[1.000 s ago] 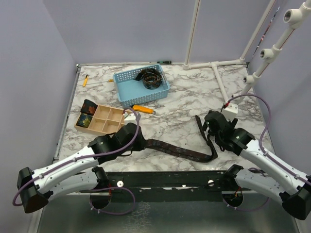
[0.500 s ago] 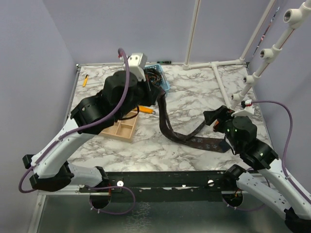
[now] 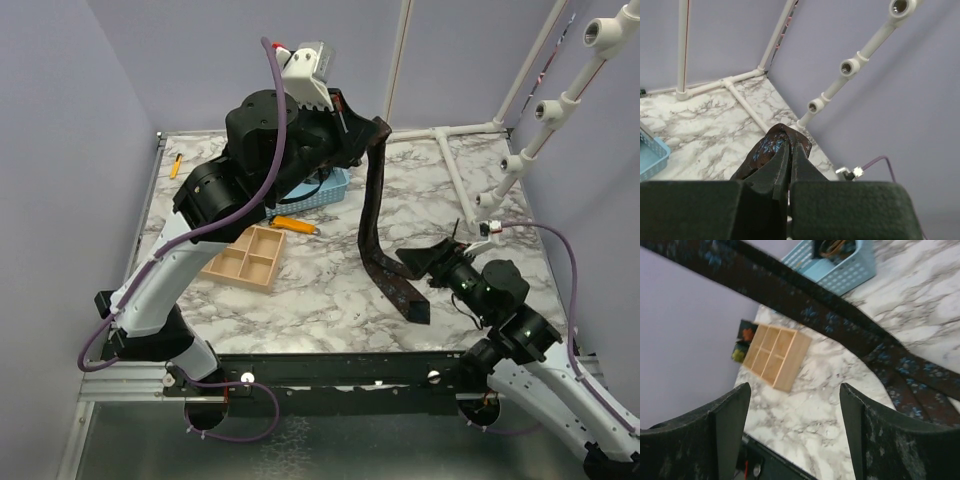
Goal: Roll the ties
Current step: Flatten out the tie at the center of the board.
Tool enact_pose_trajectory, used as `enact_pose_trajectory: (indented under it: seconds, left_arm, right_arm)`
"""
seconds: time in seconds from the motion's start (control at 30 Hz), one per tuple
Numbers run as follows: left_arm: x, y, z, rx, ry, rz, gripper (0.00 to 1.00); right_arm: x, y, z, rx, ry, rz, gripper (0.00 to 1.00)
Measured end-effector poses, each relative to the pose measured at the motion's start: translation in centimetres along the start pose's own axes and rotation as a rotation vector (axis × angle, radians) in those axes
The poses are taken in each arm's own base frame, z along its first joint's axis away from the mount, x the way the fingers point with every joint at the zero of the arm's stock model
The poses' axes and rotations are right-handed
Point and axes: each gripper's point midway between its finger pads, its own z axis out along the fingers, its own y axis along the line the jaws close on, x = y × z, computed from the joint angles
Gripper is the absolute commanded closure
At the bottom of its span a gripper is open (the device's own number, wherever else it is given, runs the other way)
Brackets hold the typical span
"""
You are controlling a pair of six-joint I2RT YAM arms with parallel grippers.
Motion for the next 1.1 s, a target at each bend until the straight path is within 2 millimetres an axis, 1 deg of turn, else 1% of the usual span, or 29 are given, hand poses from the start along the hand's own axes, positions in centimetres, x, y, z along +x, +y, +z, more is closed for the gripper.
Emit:
enact_pose_trajectory:
  seconds: [0.07, 0.17, 0.3, 0.4, 0.43, 0.5, 0.53, 0.6, 0.63, 0.67, 0.73, 0.8, 0.9, 1.0, 1.1]
  left_arm:
    - [-0.4, -0.2, 0.1, 0.013, -0.027, -0.008, 1.0]
    - [-1.8, -1.0, 0.5, 0.044, -0.09, -0.032, 1.0]
    - [-4.6, -2.6, 1.1, 0.094, -0.198, -0.088, 1.0]
    - [-6.4, -3.6, 2.0, 0.123, -0.275, -0.138, 1.0]
    - [-7.0, -3.9, 2.0, 0.132, -0.298, -0.154, 1.0]
    - [-6.8, -4.0, 3.4, 0.132, -0.314, -0.174, 1.0]
    - [-6.7, -4.1, 4.1, 0.13, -0.324, -0.189, 1.0]
    - [-6.4, -4.1, 5.2, 0.122, -0.337, -0.213, 1.0]
    - [-6.3, -4.1, 5.6, 0.119, -0.342, -0.224, 1.0]
    - [-6.0, -4.1, 6.1, 0.114, -0.346, -0.24, 1.0]
    - [-5.8, -4.4, 6.5, 0.113, -0.355, -0.261, 1.0]
    - [-6.0, -5.0, 6.3, 0.12, -0.368, -0.286, 1.0]
    - [-6.4, -6.0, 5.6, 0.142, -0.39, -0.323, 1.0]
    - [-6.4, -6.3, 4.8, 0.148, -0.39, -0.348, 1.0]
    - [-6.3, -6.1, 3.8, 0.143, -0.387, -0.368, 1.0]
  right_arm:
    - [1.6, 0.7, 0.0, -0.092, 0.035, 0.021, 0.25]
    - [3.2, 2.6, 0.4, -0.234, 0.079, 0.073, 0.32]
    - [4.2, 5.7, 1.6, -0.392, 0.138, 0.172, 0.39]
    - [4.8, 8.4, 3.0, -0.48, 0.182, 0.238, 0.41]
    - [5.1, 9.3, 3.3, -0.499, 0.203, 0.255, 0.41]
    - [5.6, 12.0, 3.7, -0.552, 0.236, 0.285, 0.4]
    - [5.5, 13.8, 3.7, -0.592, 0.241, 0.308, 0.4]
    - [4.9, 16.5, 3.6, -0.647, 0.23, 0.363, 0.39]
    - [4.4, 17.5, 3.7, -0.665, 0.213, 0.402, 0.38]
    - [3.7, 18.0, 3.9, -0.669, 0.192, 0.45, 0.37]
    - [2.4, 17.8, 5.2, -0.631, 0.129, 0.558, 0.34]
    - [1.6, 16.7, 6.8, -0.555, 0.075, 0.674, 0.3]
    - [0.3, 14.3, 9.0, -0.429, -0.025, 0.821, 0.27]
    - [-1.5, 12.1, 11.1, -0.352, -0.124, 0.924, 0.26]
    - [-3.8, 9.2, 13.4, -0.288, -0.226, 1.0, 0.26]
